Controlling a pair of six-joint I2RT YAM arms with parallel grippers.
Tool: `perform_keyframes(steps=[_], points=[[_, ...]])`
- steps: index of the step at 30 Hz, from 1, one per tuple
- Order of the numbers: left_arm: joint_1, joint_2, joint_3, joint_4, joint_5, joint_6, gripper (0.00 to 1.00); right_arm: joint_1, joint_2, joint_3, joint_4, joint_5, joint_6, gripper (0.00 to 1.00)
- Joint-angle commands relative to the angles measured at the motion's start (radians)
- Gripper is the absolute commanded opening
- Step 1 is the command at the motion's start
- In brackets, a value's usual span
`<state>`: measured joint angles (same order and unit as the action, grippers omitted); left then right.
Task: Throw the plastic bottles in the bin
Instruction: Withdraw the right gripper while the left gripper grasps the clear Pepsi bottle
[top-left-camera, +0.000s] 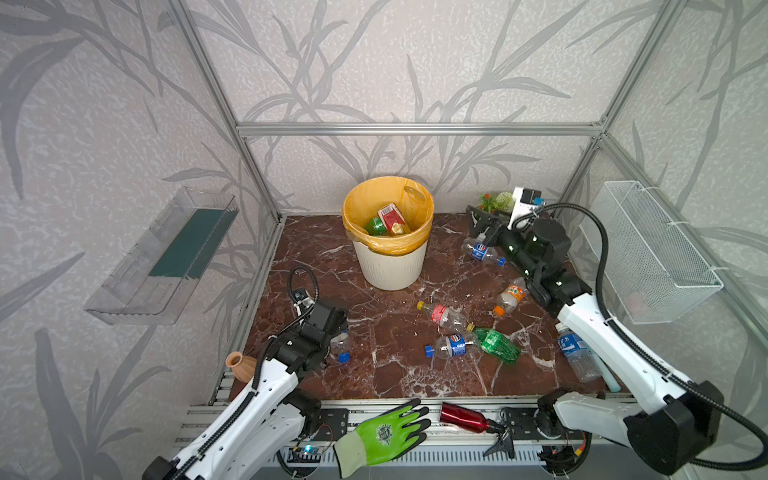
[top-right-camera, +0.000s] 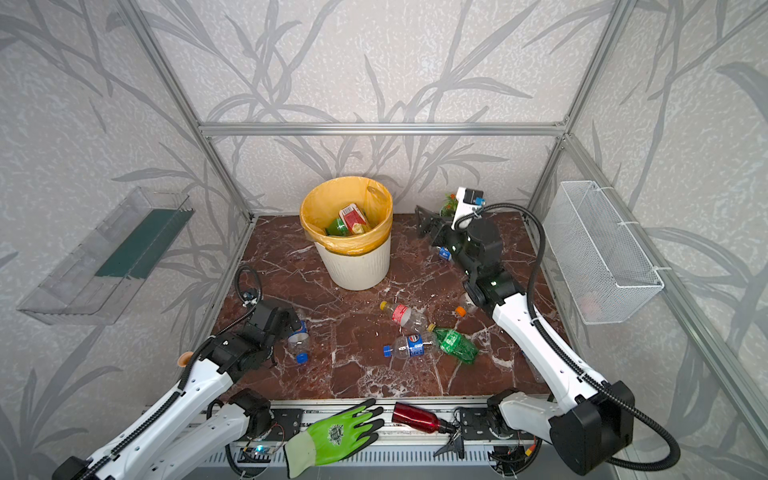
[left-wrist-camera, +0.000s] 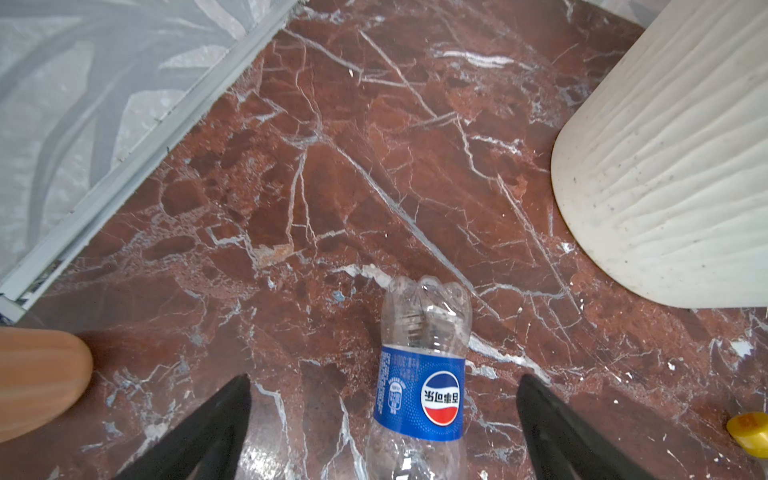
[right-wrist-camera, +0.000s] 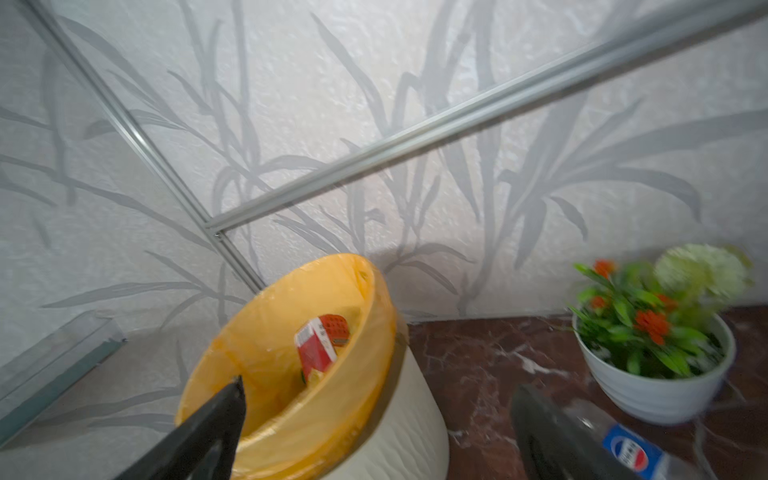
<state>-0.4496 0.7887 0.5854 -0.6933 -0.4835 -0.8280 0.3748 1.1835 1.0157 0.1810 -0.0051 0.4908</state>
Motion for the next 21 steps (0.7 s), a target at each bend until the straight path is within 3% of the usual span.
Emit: perform_keyframes(steps=[1, 9, 14, 21], points=[[0.004, 0.037, -0.034, 0.019, 0.053, -0.051, 0.99, -0.056, -0.076, -0.145, -0.035, 0.03, 0.095, 0.99], [0.011, 0.198, -0.018, 0.11, 0.103, 0.032, 0.99, -0.133, -0.254, -0.409, -0.127, 0.044, 0.156, 0.99], [0.071, 0.327, 0.019, 0.16, 0.214, 0.104, 0.94, -0.152, -0.286, -0.469, -0.119, 0.043, 0.207, 0.99], [0.118, 0.435, 0.006, 0.251, 0.321, 0.098, 0.85, -0.162, -0.277, -0.478, -0.115, 0.042, 0.219, 0.99]])
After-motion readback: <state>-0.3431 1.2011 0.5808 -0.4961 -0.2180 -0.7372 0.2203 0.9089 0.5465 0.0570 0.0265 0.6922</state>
